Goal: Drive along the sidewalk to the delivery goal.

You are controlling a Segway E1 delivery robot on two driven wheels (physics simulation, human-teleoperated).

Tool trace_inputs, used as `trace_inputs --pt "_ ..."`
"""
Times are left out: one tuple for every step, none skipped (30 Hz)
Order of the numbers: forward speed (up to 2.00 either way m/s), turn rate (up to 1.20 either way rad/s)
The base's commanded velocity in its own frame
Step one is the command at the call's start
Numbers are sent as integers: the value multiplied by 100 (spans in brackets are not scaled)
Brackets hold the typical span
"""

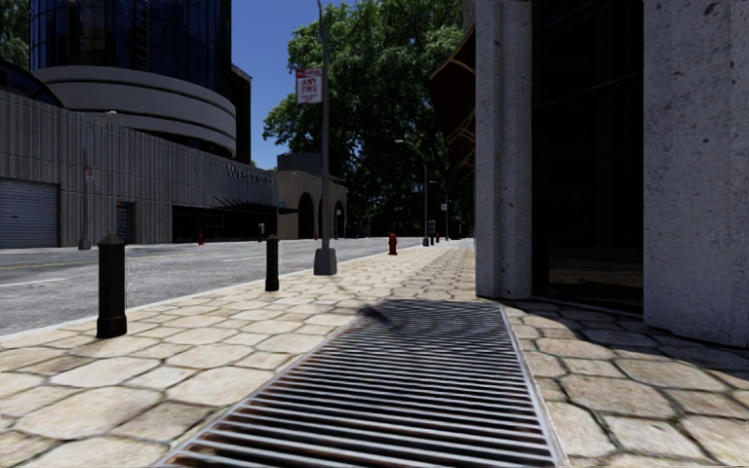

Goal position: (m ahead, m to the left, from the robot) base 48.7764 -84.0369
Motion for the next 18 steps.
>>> trace_inputs --pt "200 0" --pt "200 0" --pt "200 0" --pt "200 0" --pt "200 0" --pt "200 0" --pt "200 0" --pt "200 0" --pt "200 0" --pt "200 0" --pt "200 0" --pt "200 0" --pt "200 0" --pt "200 0" --pt "200 0" --pt "200 0" --pt "200 0" --pt "200 0"
